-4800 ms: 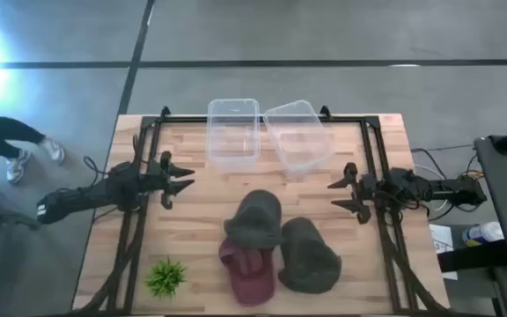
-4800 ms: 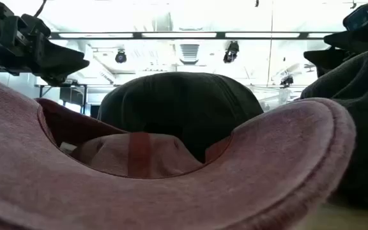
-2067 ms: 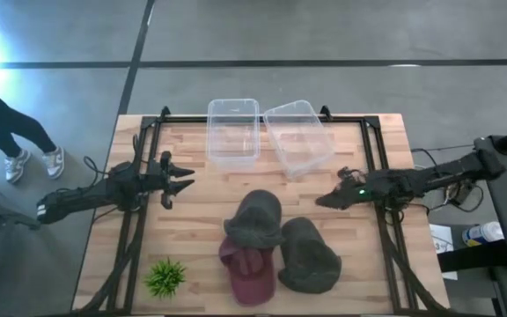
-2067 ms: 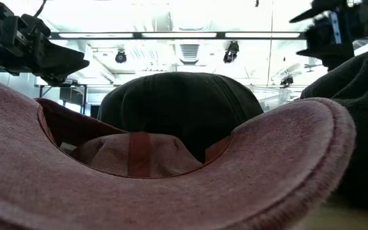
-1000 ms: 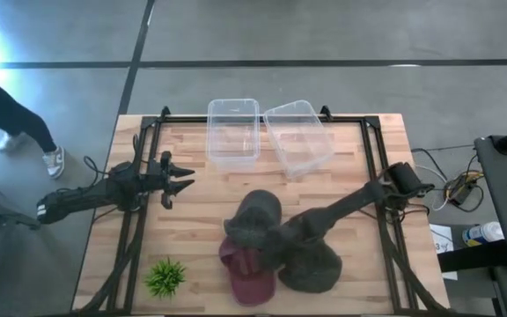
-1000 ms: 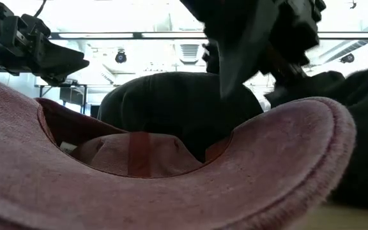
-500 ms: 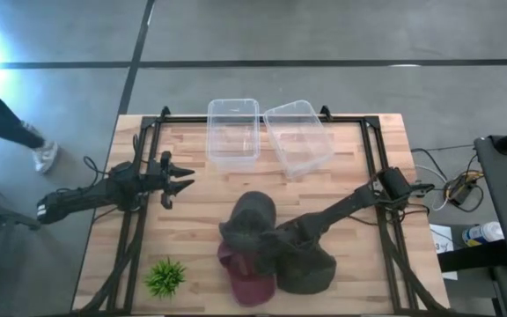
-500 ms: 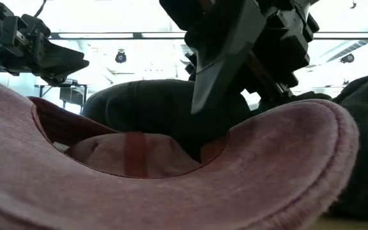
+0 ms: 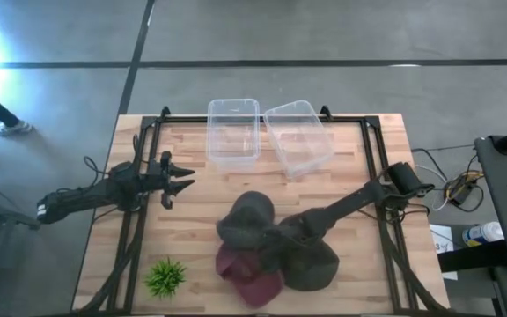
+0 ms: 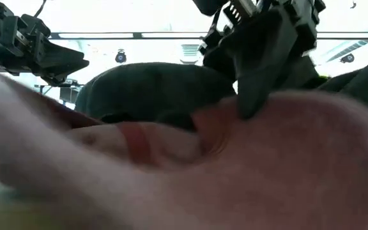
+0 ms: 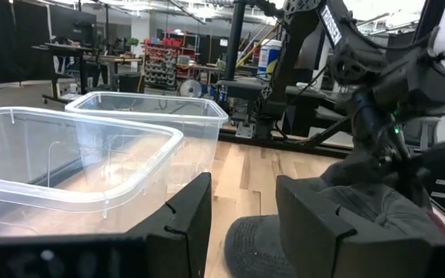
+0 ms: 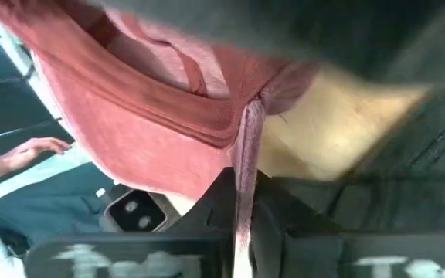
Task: Pick & Place hat
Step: Put the red cap in the right transparent bin
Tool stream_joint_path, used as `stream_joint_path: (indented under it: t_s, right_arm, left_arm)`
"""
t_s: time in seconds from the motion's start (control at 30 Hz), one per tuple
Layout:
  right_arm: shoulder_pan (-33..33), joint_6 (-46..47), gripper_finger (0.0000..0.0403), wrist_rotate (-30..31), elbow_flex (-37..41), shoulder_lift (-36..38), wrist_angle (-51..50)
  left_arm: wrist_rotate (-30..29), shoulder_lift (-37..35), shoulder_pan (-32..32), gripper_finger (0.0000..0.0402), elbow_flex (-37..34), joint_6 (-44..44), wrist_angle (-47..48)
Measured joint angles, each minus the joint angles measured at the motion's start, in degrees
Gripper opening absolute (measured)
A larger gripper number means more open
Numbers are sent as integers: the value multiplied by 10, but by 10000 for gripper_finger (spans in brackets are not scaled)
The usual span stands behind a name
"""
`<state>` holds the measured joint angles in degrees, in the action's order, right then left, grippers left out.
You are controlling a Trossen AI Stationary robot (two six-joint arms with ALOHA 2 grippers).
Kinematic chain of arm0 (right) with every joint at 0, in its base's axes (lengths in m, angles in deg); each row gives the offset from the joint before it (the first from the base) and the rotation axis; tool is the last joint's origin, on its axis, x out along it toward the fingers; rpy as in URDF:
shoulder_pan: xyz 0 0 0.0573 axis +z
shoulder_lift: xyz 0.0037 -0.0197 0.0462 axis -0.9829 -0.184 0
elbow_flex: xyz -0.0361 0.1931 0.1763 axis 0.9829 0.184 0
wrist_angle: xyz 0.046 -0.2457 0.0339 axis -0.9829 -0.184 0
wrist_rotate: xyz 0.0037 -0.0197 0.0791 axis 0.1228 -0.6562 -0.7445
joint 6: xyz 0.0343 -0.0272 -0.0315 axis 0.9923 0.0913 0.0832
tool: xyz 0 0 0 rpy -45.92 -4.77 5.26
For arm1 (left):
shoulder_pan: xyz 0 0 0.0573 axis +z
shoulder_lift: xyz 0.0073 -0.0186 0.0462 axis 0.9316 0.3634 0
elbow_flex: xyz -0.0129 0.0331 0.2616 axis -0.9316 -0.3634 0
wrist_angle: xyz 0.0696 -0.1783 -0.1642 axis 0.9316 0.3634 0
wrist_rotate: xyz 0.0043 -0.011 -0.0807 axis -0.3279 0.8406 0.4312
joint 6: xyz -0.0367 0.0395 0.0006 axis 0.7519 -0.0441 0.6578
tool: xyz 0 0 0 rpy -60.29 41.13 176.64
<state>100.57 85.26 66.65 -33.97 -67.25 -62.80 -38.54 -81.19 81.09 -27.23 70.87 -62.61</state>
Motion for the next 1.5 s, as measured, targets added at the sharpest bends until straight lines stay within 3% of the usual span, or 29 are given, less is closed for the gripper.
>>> stream_joint_path:
  t_s: [0.2,0.43,0.53,0.7,0.8,1.07,1.2,1.33,1.5]
  right_arm:
    - [0,23,15,9,0,105,-95]
    - [8,78,14,-34,-1,223,-189]
    - [17,33,14,-5,0,260,-133]
    - [11,-37,13,119,-2,318,-66]
    - [11,-93,13,226,-1,338,-61]
    - [-16,-138,13,677,-1,388,-216]
    - [-62,-137,13,840,-2,394,-252]
    - [-153,-150,13,842,-1,383,-273]
    - [-281,-145,13,717,-1,355,-340]
  left_arm:
    - [-1,2,0,140,0,0,0]
    - [-1,2,0,140,0,0,-1]
    - [-1,2,0,140,0,0,0]
    - [-1,3,0,140,0,0,0]
    - [-1,3,0,140,0,0,0]
    - [-1,3,0,140,0,0,0]
    - [-1,3,0,140,0,0,0]
    - [0,3,0,140,0,0,0]
    - [0,3,0,140,0,0,0]
